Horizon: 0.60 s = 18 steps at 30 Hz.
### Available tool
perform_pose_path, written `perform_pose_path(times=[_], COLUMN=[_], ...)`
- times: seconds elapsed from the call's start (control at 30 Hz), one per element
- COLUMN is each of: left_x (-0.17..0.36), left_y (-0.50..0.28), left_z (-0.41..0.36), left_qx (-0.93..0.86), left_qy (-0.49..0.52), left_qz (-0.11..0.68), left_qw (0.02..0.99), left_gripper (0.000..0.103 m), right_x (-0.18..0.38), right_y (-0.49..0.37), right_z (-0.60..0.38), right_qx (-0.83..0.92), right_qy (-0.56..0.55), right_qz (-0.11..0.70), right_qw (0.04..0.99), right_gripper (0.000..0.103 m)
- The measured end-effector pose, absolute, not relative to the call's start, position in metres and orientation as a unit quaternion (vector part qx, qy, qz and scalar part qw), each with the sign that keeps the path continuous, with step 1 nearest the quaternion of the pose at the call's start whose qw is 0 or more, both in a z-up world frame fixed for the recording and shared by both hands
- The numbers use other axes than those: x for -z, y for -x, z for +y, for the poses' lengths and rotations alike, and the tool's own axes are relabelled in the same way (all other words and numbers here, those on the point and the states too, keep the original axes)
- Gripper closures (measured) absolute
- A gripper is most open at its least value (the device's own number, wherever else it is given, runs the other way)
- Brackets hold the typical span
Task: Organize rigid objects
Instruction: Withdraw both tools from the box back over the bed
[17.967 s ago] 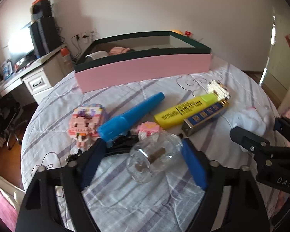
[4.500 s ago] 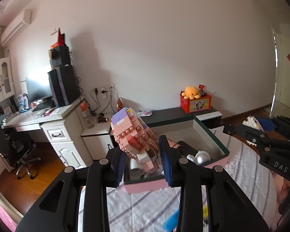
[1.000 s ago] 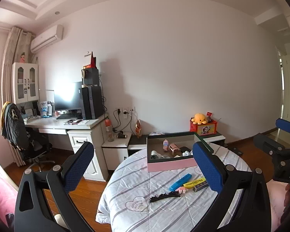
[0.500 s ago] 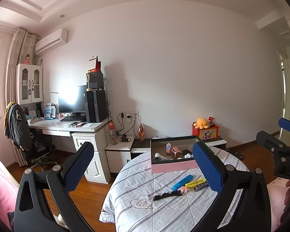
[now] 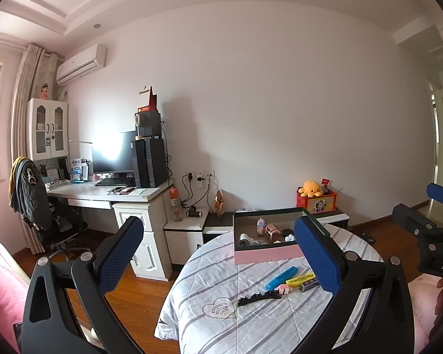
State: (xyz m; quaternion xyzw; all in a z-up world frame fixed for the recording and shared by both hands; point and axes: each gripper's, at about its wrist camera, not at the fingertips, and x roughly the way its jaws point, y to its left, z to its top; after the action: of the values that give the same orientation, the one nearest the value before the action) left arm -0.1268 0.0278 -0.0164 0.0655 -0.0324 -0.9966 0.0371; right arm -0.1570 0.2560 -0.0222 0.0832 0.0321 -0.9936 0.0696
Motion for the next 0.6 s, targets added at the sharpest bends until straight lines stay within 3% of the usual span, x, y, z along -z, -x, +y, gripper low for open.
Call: perform_pose_path(times=[0.6], left_x=[0.053], left_y=[0.175], left_z=[0.028], left_qx=[0.990], left_qy=[-0.132], left_qz=[-0.046], left_qw=[0.036], left_gripper=[0.000], right_x=[0.049], right_y=[0.193], right_z=[0.262], right_qx=[0.989], right_qy=[-0.130], right_qz=[0.024], right_qw=[0.071], right_gripper=[0.000])
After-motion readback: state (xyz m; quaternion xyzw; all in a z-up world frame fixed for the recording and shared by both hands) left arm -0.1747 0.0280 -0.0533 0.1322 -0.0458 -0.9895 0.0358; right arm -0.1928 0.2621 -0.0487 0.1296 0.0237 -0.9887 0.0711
